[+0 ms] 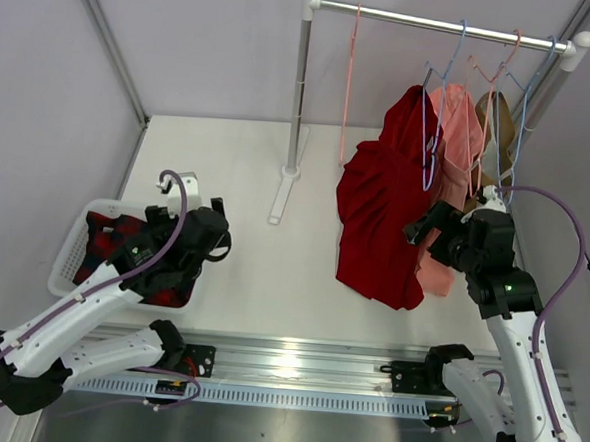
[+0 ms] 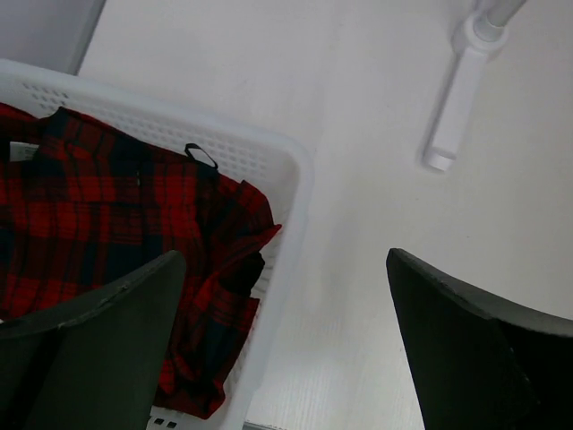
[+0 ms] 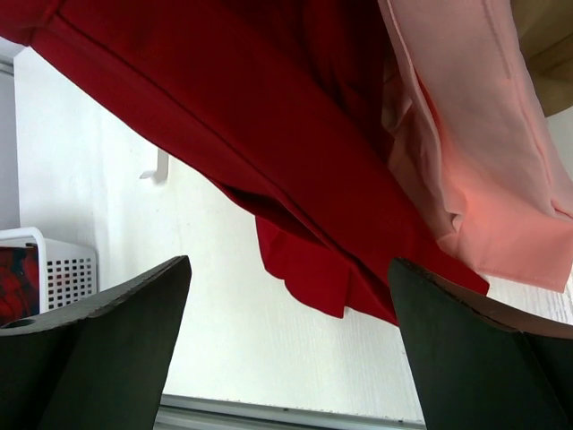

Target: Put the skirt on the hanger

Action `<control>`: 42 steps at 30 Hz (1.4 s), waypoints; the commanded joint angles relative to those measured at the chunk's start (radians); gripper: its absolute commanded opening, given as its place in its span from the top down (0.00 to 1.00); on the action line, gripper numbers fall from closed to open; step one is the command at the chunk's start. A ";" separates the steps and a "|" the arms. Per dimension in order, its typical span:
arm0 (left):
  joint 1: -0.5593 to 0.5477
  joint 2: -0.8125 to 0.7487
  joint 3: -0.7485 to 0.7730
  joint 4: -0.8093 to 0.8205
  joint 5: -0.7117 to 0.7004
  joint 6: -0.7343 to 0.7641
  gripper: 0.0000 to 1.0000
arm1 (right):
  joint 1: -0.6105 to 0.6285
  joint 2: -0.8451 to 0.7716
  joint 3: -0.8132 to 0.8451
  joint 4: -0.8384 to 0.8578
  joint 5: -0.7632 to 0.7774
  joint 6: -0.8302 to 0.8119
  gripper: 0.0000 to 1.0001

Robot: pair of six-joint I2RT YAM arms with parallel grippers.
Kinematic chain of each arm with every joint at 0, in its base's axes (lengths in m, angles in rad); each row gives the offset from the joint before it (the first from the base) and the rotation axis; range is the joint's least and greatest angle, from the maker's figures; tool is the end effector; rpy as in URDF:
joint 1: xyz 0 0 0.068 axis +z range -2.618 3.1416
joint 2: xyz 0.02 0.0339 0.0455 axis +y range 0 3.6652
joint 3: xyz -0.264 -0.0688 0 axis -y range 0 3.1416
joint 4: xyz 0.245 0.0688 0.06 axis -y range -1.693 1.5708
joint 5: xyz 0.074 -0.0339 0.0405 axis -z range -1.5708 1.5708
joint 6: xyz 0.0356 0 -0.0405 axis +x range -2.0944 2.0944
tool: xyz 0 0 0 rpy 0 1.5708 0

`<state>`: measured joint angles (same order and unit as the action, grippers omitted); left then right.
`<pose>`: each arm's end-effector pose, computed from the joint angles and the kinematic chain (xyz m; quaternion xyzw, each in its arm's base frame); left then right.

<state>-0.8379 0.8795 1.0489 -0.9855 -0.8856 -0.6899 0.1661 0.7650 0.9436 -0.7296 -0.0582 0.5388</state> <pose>0.1203 -0.0924 0.3470 -0.0953 0.8494 0.0574 0.5160 0.1509 0.0274 0.3416 0.1477 0.8600 0.1922 0.4491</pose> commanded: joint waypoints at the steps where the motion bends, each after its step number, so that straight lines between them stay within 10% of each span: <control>1: 0.043 0.001 0.011 -0.061 -0.088 -0.078 0.01 | -0.002 -0.004 0.003 0.044 -0.018 0.003 0.01; 13: 0.624 0.162 -0.130 0.217 0.177 0.033 0.09 | 0.000 0.080 -0.048 0.119 -0.175 -0.065 0.01; 31: 0.738 0.590 -0.102 0.343 0.263 -0.043 0.26 | 0.000 0.102 -0.112 0.159 -0.229 -0.034 0.00; 37: 0.758 0.633 -0.141 0.378 0.309 -0.068 0.49 | 0.000 0.057 -0.091 0.121 -0.189 -0.040 0.01; 42: 0.764 0.650 -0.144 0.393 0.344 -0.056 1.00 | 0.000 0.043 -0.065 0.090 -0.177 -0.040 0.01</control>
<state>-0.0845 1.5230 0.9096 -0.6292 -0.5888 -0.7280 0.1661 0.8230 0.8330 -0.6262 -0.2481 0.5007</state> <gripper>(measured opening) 0.087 0.993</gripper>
